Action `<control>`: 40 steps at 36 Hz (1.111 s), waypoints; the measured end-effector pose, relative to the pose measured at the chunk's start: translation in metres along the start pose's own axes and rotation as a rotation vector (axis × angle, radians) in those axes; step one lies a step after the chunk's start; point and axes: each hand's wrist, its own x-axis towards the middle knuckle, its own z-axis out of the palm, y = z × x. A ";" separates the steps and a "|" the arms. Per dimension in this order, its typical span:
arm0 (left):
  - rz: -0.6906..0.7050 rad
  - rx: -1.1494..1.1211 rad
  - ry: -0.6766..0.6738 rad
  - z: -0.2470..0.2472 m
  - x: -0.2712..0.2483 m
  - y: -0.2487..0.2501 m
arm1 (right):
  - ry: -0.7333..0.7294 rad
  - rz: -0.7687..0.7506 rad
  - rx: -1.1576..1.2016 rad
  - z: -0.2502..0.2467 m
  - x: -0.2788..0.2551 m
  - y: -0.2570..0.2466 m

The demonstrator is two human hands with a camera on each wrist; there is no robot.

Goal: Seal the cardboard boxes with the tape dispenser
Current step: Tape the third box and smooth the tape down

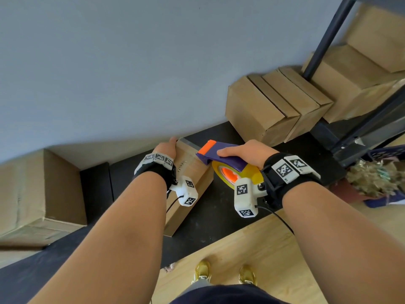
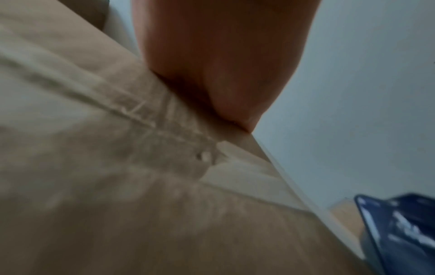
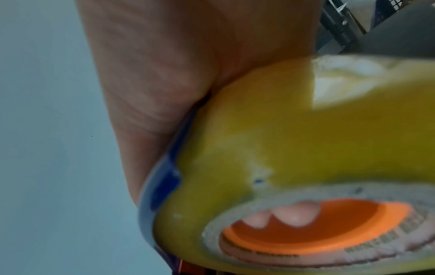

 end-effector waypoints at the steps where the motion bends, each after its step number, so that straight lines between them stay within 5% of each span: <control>1: 0.009 0.021 0.004 0.001 0.002 -0.001 | 0.001 -0.001 0.002 0.000 0.000 0.000; 8: 0.165 0.034 0.339 0.010 -0.016 0.008 | 0.004 -0.005 0.049 -0.001 -0.001 0.003; 21: 0.460 0.906 0.265 0.047 -0.041 0.004 | -0.077 -0.017 0.151 0.001 -0.002 0.018; 40: 0.239 0.555 0.168 0.051 -0.045 0.012 | -0.188 0.069 0.120 -0.022 -0.013 0.091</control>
